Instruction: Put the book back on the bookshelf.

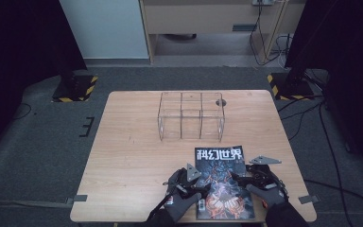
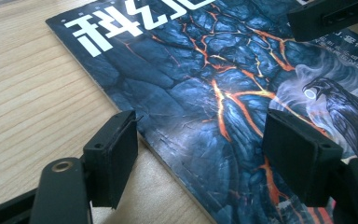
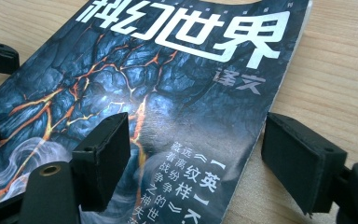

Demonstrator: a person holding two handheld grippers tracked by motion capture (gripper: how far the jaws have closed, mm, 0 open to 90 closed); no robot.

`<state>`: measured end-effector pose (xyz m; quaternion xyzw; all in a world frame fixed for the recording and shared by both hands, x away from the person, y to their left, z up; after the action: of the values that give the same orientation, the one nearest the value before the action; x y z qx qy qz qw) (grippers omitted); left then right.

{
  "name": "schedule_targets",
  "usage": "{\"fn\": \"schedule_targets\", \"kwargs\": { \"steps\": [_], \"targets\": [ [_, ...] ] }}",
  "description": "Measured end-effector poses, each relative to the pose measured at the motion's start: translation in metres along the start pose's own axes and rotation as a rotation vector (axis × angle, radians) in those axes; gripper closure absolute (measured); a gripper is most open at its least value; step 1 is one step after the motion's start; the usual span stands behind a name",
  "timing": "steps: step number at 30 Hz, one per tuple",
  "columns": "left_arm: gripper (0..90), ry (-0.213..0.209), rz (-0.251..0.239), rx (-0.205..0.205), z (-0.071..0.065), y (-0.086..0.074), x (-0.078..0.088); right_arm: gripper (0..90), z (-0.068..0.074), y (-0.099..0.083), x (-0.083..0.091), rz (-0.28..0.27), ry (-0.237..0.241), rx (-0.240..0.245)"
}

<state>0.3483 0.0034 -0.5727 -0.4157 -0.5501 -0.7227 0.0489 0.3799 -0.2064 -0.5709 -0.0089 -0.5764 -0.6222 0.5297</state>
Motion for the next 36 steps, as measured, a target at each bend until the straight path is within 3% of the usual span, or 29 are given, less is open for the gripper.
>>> {"fn": "schedule_targets", "kwargs": {
  "steps": [20, 36],
  "targets": [
    [23.8, 0.005, 0.006, 0.006, -0.0013, 0.0001, -0.0009, 24.3, -0.0003, 0.0006, 0.0005, -0.031, 0.019, -0.045],
    [22.8, 0.000, 0.010, 0.006, -0.0015, 0.0001, -0.0012, 24.3, -0.0028, 0.0022, 0.0028, -0.066, 0.057, -0.131]
  ]
}}
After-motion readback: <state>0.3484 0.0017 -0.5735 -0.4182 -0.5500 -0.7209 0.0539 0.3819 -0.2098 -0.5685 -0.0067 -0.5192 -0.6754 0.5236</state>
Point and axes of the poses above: each handheld gripper's, and its own axes: x roughly backward along the jaws, y roughly out of its top, z roughly to its left, the point moved 6 cm from there along -x, roughly forward along the jaws, and after that the axes turned 13 degrees about y, right-handed, at the moved point
